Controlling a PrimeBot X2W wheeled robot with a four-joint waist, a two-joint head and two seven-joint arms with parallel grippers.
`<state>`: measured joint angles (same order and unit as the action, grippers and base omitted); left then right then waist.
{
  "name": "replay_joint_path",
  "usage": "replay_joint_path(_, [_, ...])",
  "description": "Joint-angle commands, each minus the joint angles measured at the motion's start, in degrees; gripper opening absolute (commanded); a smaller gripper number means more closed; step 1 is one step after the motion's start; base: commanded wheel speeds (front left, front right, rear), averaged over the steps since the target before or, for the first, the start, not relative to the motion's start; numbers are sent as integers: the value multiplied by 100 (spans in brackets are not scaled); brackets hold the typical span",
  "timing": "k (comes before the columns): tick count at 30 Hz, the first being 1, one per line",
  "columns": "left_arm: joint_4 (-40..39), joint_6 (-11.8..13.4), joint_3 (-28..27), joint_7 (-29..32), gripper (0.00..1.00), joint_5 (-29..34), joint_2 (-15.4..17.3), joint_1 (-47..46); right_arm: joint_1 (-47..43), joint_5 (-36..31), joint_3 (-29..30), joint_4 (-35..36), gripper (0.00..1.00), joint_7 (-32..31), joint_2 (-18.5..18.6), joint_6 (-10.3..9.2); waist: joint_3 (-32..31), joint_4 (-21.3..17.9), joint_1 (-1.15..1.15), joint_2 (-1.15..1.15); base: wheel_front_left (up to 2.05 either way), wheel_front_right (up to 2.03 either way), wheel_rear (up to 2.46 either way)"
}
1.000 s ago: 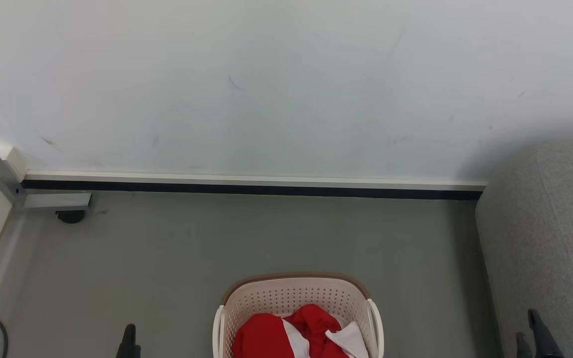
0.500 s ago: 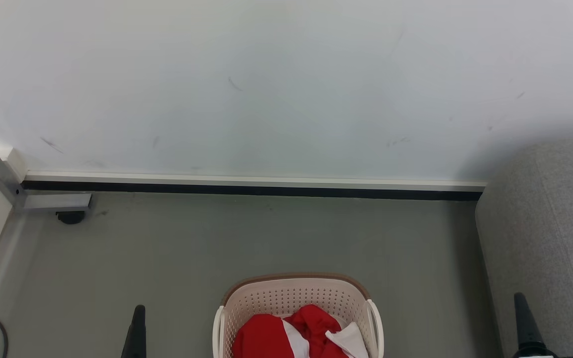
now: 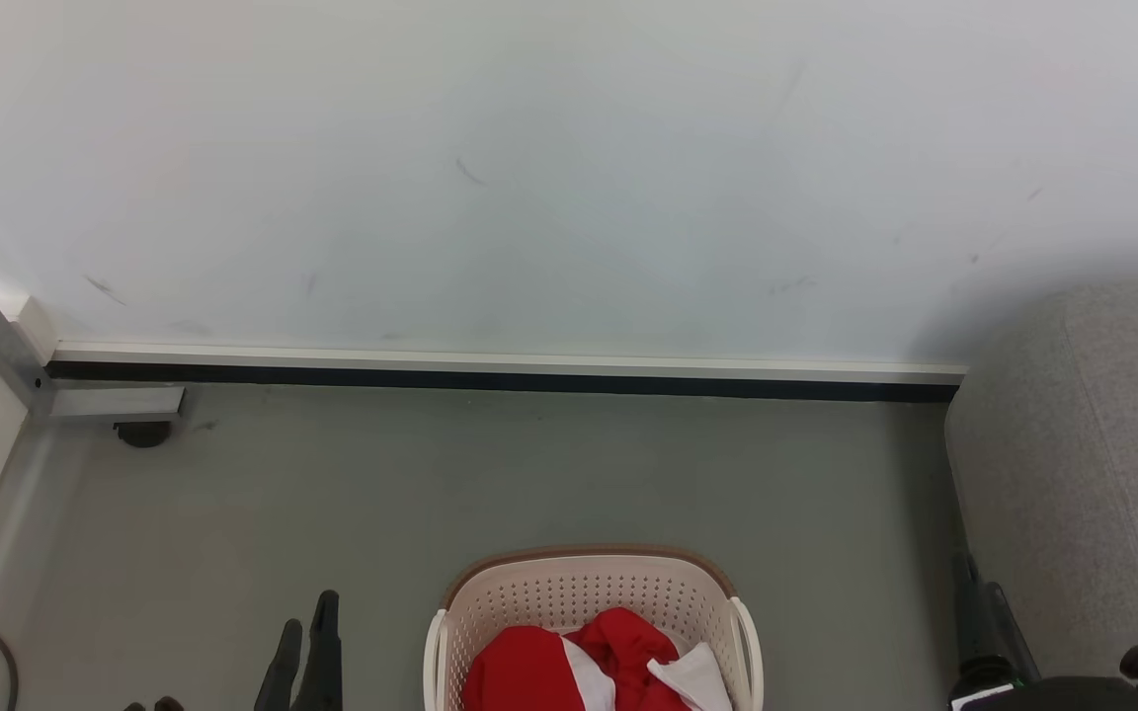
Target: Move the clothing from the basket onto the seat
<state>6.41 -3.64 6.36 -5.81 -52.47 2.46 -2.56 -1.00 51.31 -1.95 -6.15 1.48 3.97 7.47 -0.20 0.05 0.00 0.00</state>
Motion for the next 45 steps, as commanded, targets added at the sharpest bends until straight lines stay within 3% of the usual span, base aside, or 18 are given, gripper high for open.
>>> replay_joint_path(1, [-110,47,43,-66,100,280,30,-74,104,-238,-98,110,100,70,80,1,3,1,0,0,0,0,0])
replay_joint_path(27, [-578,478,372,-421,100,2227,41,-114,153,-2047,-808,344,100,597,176,2,6,-1,0,0,0,0,0])
replay_joint_path(45, [-731,699,504,-611,100,3195,48,-96,151,-2969,-1129,432,100,884,209,3,7,-16,0,0,0,0,0])
